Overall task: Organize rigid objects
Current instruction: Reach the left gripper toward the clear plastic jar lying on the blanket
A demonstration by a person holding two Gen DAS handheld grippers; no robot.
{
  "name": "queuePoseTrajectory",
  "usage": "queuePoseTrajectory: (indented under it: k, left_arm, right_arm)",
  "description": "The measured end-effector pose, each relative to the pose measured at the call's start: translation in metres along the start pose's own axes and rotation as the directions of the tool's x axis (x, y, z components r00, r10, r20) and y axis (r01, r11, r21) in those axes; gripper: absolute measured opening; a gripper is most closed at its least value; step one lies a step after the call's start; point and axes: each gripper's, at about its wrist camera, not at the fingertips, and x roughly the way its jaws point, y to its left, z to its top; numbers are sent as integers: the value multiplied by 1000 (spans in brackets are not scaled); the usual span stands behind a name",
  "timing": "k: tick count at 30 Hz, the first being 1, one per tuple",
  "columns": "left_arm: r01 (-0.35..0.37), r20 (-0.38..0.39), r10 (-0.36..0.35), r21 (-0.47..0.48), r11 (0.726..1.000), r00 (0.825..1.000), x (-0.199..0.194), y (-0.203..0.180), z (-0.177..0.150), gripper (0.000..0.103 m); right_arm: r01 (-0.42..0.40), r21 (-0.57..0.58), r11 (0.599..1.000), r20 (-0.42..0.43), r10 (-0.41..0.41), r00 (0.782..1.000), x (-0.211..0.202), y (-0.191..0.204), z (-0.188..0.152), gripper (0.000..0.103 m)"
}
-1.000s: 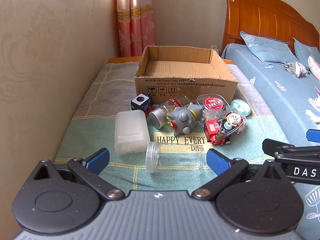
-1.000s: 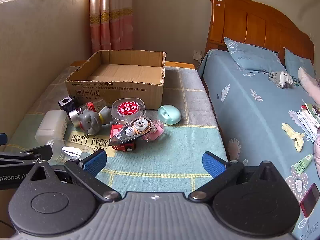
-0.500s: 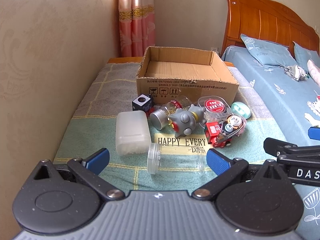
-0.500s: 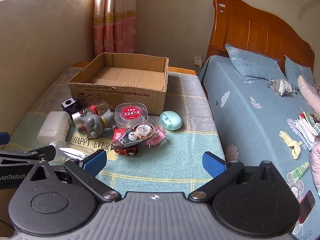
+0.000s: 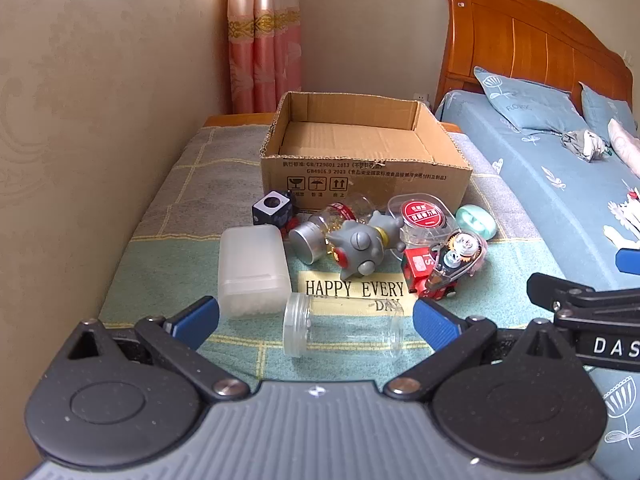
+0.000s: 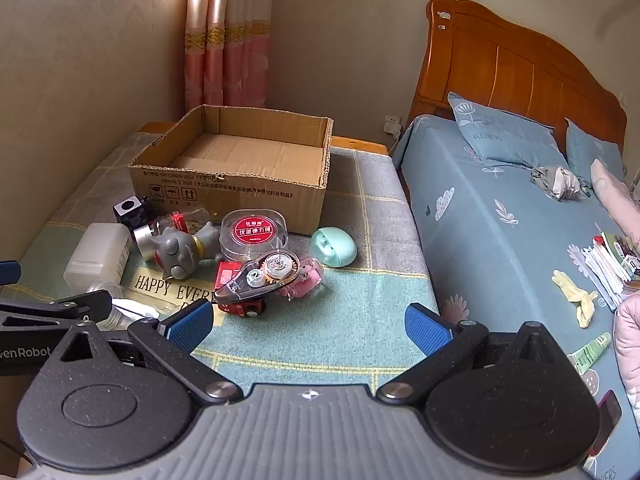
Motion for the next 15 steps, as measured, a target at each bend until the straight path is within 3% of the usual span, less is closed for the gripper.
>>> queuePoseTrajectory:
  k: [5,15]
  left_arm:
    - [-10,14,9,18,1000,1000,4,-5,2,102]
    - [86,35,-89,68,994,995,28,-2,0,102]
  right_arm:
    - [-9,-2,1000,3,9,1000,7,-3,2,103]
    - [-78,-4,997,54,78,995,27,-15,-4,103]
